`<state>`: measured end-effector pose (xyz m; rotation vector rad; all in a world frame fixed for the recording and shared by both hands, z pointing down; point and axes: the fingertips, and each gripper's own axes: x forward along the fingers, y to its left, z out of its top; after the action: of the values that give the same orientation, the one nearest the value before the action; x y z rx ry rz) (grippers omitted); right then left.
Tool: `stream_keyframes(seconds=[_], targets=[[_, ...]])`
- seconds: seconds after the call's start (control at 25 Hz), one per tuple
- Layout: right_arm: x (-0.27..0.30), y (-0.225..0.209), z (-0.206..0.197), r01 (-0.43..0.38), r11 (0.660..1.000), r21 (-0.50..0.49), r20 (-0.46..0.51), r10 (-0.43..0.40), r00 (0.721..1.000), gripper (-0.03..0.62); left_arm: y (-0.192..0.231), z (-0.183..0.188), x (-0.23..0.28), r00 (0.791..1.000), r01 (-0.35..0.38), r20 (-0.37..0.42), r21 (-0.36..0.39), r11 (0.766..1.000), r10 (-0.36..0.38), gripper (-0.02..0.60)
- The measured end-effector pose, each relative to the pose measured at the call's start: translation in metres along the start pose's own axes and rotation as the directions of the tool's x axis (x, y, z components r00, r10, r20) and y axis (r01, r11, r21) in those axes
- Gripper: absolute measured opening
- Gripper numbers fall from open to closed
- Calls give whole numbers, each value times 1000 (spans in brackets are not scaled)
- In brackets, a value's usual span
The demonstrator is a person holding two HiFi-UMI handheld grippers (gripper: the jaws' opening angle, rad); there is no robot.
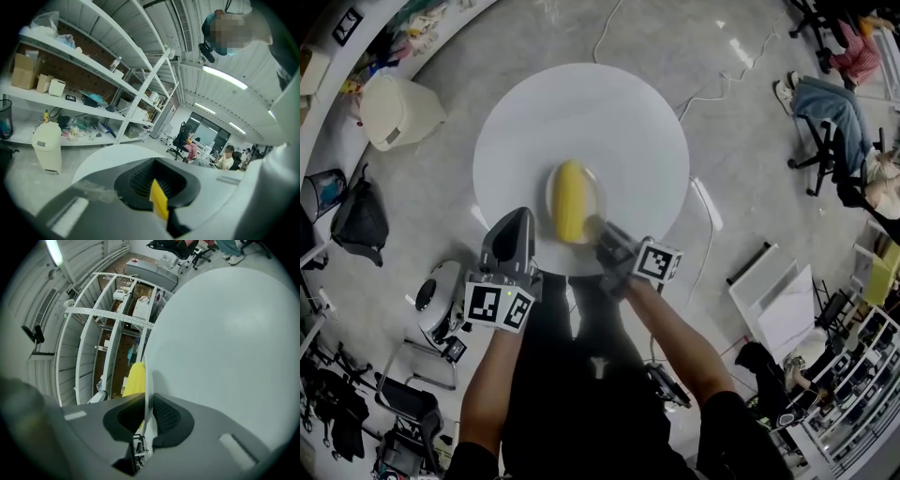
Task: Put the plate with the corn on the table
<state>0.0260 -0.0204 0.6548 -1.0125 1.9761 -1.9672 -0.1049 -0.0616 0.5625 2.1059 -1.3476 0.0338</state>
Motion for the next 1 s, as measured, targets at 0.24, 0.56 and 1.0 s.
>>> stream_keyframes(seconds=[0.24, 0.56, 1.0], targets=[[9, -3, 4, 3, 1000, 5, 6, -3, 1000, 48, 2, -3, 2, 1000, 5, -6, -7, 1000, -5, 3], [14, -13, 5, 44, 999, 13, -4, -44, 999, 48, 0, -6, 6, 1000, 19, -24, -9, 1000, -20, 3], [16, -34, 8, 215, 974, -73, -25, -217, 976, 34, 6, -17, 14, 999, 17, -47, -18, 1000, -18, 3]])
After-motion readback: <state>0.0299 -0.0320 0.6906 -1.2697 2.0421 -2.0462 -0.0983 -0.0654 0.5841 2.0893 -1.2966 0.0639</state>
